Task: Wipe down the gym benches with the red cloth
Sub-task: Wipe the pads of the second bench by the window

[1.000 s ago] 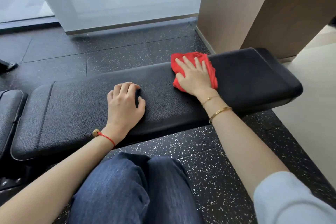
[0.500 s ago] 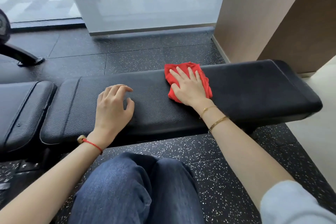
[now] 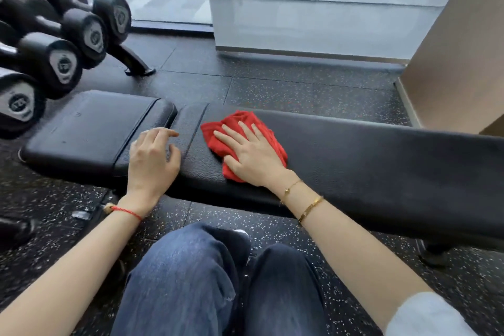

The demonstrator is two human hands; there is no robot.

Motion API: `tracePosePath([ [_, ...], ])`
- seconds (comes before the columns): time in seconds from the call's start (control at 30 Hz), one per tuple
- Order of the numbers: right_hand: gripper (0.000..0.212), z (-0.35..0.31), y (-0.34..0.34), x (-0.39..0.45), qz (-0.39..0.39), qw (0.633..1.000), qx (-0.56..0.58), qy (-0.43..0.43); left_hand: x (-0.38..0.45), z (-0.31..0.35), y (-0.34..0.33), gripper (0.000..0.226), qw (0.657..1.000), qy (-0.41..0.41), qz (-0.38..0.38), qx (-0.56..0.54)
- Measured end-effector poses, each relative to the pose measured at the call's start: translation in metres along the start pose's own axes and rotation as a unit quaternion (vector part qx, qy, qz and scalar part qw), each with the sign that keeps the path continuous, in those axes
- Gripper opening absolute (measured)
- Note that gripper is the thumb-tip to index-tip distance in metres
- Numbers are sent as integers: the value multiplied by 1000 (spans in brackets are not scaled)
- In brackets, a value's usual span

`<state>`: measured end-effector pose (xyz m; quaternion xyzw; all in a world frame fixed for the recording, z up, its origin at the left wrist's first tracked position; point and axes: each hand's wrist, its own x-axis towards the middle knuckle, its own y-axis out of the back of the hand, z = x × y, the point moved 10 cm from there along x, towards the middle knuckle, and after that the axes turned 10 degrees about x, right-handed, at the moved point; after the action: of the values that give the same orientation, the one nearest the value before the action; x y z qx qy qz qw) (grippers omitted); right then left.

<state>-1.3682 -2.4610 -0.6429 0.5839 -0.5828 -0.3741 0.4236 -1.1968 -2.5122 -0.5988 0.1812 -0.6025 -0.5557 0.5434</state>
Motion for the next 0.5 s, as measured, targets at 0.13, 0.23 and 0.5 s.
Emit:
tracePosePath([
  [0.13, 58, 10, 4, 14, -4, 1000, 14, -4, 6, -20, -3, 29, 1000, 7, -3, 3],
  [0.23, 56, 18, 7, 46, -7, 998, 28, -47, 6, -33, -5, 28, 1000, 15, -1, 4],
  [0.5, 53, -52, -21, 115, -39, 999, 33, -1, 6, -47, -9, 26, 1000, 17, -6, 9],
])
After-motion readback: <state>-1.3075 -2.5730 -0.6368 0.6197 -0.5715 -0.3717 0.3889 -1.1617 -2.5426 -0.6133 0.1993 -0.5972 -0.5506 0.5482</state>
